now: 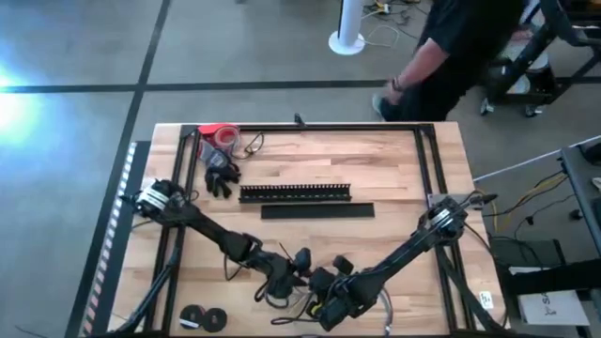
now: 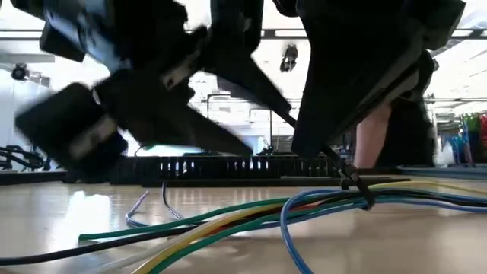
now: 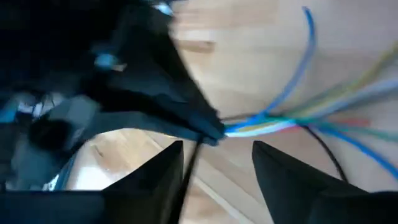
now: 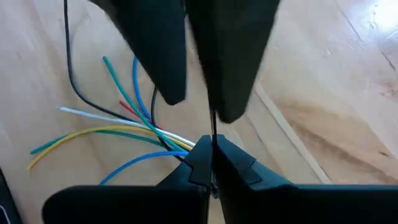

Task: Ziptie cables
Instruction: Wrap the cable wires with the black zip tie

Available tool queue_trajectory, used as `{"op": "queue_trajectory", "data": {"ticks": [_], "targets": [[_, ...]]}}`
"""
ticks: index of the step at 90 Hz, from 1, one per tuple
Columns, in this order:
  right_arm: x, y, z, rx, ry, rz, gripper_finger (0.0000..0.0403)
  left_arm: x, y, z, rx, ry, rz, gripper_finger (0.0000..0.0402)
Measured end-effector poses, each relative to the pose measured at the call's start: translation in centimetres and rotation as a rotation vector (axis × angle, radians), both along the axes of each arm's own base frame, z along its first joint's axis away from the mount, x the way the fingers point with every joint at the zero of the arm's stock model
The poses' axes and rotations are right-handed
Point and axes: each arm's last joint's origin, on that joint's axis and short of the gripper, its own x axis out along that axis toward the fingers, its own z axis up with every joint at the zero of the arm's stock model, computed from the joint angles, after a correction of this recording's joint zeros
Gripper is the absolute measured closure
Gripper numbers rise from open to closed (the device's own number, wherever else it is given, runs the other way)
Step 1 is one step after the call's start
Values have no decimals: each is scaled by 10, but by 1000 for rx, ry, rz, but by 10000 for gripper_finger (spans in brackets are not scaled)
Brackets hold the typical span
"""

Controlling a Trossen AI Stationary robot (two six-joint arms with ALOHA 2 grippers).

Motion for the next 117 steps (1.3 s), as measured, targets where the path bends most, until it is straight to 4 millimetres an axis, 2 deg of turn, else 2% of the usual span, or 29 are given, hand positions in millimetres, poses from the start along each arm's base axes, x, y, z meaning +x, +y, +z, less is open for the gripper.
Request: {"op": "queue_trajectory", "data": {"ticks": [15,29,41,69,117], "targets": [[1,-1,0,0,0,0,403,4,1,2,13,-59,47,276],[2,-2,0,16,12,1,403,3,-5,5,65,-114,-7,303],[2,-2,0,22,16,2,403,1,-10,4,127,-132,-83,310],[2,-2,0,24,14,5,403,3,-7,0,189,-147,-108,313],[3,-2,0,22,12,13,403,5,-4,0,190,-155,-144,379]]}}
